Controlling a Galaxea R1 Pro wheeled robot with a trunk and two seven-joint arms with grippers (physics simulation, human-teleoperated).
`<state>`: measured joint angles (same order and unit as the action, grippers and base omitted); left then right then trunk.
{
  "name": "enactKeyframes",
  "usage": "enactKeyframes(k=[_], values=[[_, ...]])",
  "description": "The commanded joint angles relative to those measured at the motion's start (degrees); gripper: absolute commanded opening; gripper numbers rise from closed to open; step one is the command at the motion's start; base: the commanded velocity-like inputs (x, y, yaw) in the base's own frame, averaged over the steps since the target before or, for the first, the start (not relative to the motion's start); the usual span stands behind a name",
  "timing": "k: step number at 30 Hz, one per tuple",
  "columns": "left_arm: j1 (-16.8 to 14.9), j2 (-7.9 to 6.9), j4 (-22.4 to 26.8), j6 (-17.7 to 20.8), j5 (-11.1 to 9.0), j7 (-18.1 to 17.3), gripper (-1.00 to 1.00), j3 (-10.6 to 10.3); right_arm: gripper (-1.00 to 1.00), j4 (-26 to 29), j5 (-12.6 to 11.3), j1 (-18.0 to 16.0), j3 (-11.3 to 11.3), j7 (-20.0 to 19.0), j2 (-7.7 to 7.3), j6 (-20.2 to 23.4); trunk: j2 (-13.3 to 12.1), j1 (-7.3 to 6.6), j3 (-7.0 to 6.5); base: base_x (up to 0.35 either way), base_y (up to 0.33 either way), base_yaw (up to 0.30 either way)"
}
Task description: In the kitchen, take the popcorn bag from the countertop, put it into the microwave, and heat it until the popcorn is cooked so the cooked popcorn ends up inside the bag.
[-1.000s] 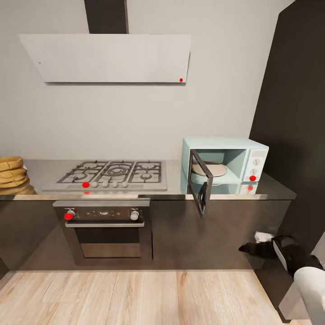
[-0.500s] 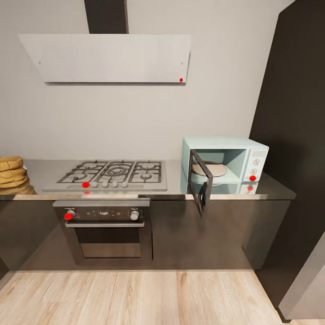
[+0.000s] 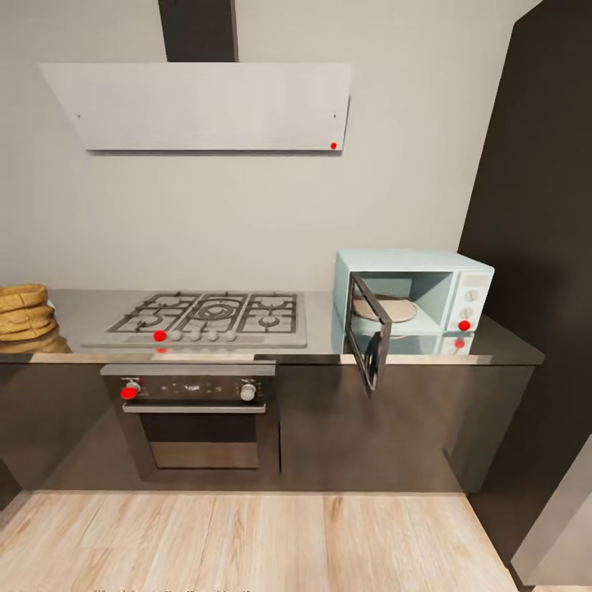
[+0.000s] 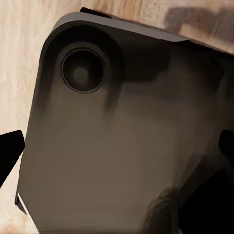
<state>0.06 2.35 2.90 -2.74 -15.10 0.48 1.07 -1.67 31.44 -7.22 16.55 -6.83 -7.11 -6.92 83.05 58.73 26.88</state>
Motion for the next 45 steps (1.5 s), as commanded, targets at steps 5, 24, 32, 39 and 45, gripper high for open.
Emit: enactKeyframes(k=[5,24,32,39,45], values=[[0.0,-0.05,0.1,-0.3,-0.6,0.1,1.0,0.1,1.0,-0.2,0.4,-0.1,0.6,3.0,0.21,0.4,0.0,0.0,0.05,0.0,0.0,0.257],[0.0,-3.18,0.2,-0.4,0.1,0.0,1.0,-0.6,1.0,-0.1,1.0,-0.1,0.3,4.1,0.65,6.9,0.0,0.0,0.05,0.0,0.0,0.276],[0.0,-3.14,0.2,-0.4,0.1,0.0,1.0,-0.6,1.0,-0.1,1.3,-0.1,0.2,4.3,0.78,8.0,0.0,0.0,0.05,0.0,0.0,0.278],[0.0,-3.14,0.2,-0.4,0.1,0.0,1.0,-0.6,1.0,0.1,1.2,-0.1,0.4,4.3,0.84,5.2,0.0,0.0,0.05,0.0,0.0,0.278],[0.0,-3.14,0.2,-0.4,0.1,0.0,1.0,-0.6,1.0,-0.1,1.2,-0.1,0.2,4.2,0.81,2.2,0.0,0.0,0.05,0.0,0.0,0.278]])
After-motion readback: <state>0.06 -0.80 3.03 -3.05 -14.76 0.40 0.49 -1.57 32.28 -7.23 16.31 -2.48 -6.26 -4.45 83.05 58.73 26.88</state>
